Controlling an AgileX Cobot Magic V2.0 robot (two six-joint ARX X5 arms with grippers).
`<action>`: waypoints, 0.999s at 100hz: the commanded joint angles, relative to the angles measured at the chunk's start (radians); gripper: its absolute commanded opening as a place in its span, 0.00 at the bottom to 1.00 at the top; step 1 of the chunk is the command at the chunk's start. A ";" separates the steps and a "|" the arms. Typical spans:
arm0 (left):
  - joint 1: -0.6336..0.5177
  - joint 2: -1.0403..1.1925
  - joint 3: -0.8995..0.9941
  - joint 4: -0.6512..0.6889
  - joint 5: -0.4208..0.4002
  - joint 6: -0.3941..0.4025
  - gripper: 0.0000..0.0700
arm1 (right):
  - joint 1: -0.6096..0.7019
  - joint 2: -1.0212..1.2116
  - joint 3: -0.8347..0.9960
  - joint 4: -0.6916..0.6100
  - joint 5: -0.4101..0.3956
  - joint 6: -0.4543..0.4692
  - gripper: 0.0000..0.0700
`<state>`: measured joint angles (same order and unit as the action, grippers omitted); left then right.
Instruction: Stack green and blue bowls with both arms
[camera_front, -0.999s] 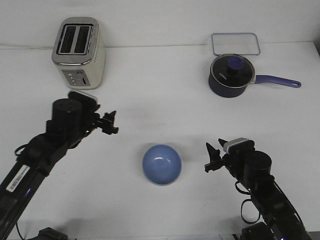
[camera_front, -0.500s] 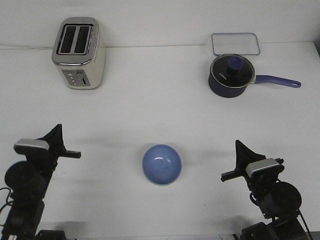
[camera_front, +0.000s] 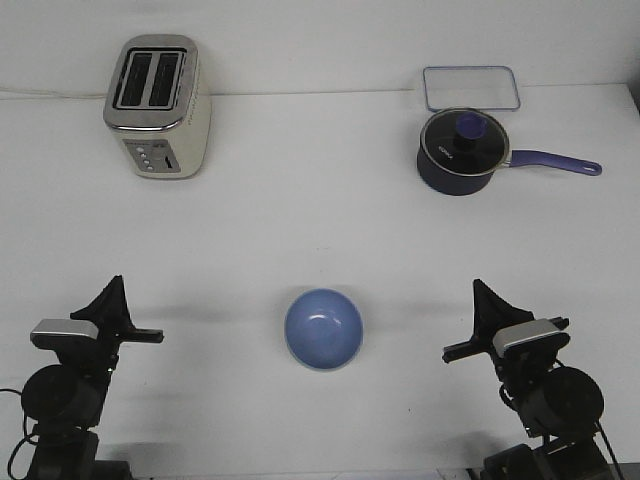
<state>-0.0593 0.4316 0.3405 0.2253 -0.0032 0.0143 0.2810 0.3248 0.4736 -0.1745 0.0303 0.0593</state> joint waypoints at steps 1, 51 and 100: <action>0.001 0.005 0.010 0.011 -0.005 -0.003 0.02 | 0.004 0.002 0.003 0.011 0.003 -0.005 0.00; 0.002 -0.040 0.003 0.005 -0.007 0.000 0.02 | 0.004 0.002 0.003 0.011 0.003 -0.005 0.00; 0.019 -0.429 -0.327 -0.045 -0.042 -0.029 0.02 | 0.004 0.002 0.003 0.011 0.003 -0.005 0.00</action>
<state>-0.0448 0.0036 0.0334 0.2039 -0.0463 0.0002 0.2810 0.3248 0.4736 -0.1741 0.0303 0.0589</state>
